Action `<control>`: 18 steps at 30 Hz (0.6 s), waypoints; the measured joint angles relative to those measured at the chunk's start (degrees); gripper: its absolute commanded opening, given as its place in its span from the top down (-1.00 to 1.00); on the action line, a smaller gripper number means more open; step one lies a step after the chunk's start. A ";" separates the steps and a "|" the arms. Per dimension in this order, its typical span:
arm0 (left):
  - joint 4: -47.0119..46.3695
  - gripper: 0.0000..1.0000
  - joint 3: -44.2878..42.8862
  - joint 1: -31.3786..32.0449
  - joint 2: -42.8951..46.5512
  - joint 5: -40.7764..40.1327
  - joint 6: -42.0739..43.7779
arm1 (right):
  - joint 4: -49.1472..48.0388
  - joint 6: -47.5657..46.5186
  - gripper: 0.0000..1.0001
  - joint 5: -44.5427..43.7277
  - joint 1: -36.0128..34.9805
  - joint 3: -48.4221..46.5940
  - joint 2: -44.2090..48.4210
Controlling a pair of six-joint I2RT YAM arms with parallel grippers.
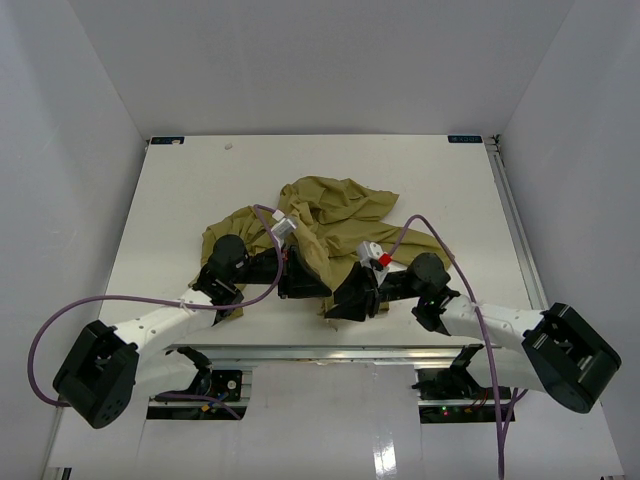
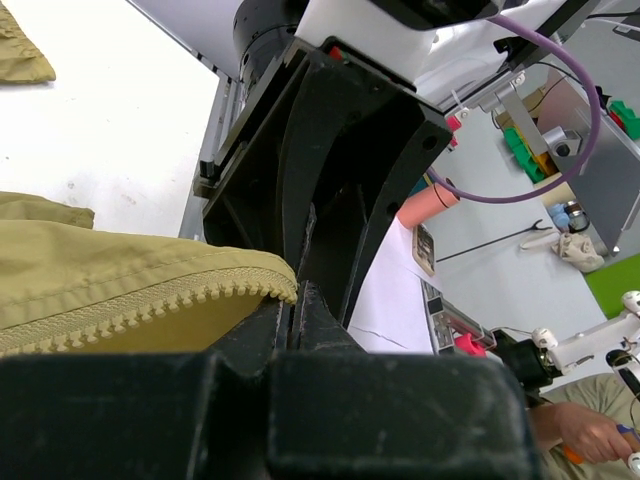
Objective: Zip up the jacket
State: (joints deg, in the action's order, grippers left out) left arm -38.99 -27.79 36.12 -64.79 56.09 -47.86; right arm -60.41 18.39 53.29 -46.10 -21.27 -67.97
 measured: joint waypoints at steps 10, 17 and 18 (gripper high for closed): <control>2.49 1.00 0.00 0.00 0.43 -1.86 2.48 | -2.52 2.27 0.51 -0.01 -0.20 0.21 -2.85; 8.95 1.00 -0.42 0.02 1.94 -4.82 7.14 | -2.74 2.70 0.26 -0.33 -0.41 0.66 -2.61; 10.15 1.00 -0.58 0.00 2.34 -5.59 8.08 | -2.74 2.74 0.25 -0.47 -0.42 0.88 -2.32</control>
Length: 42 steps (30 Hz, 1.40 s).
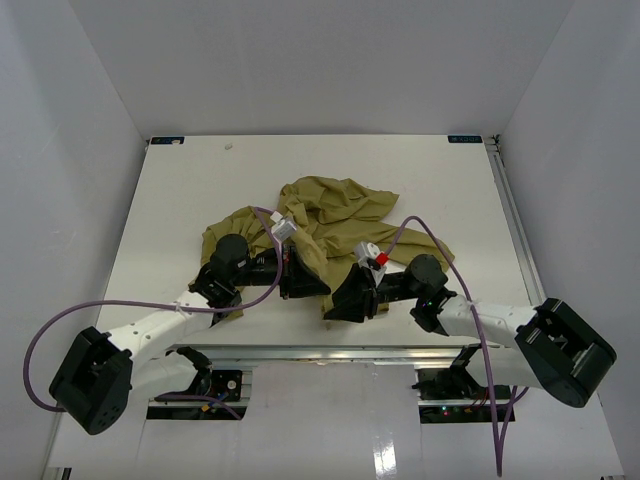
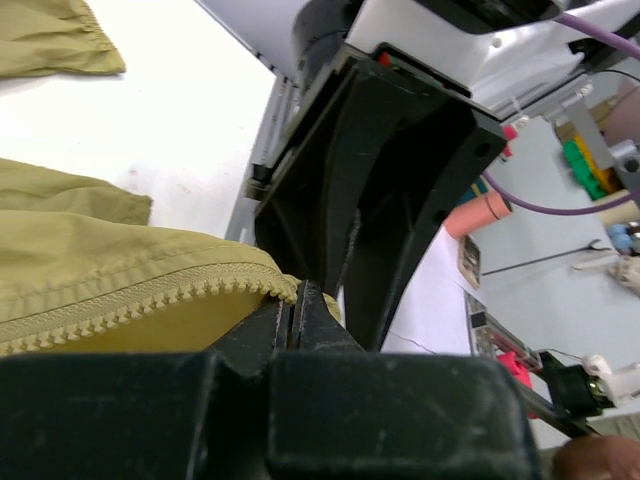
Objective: Zip up the jacket
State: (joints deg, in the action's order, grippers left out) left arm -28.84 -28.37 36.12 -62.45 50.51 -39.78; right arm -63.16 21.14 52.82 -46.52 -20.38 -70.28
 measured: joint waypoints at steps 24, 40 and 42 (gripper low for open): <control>5.05 1.00 -0.35 0.00 3.55 -4.95 5.04 | 6.50 -1.00 0.44 -4.71 0.00 0.79 2.20; 3.15 1.00 1.56 0.00 5.70 -4.86 5.37 | 10.75 -0.99 0.28 -8.82 -0.07 0.57 1.20; 3.21 1.00 1.56 0.00 5.70 -4.92 5.64 | 10.75 -0.97 0.28 -8.84 -0.07 0.57 1.21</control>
State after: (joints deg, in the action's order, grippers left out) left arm -25.63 -26.81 36.12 -56.75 45.58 -34.13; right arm -52.40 20.16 43.98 -46.59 -19.81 -69.08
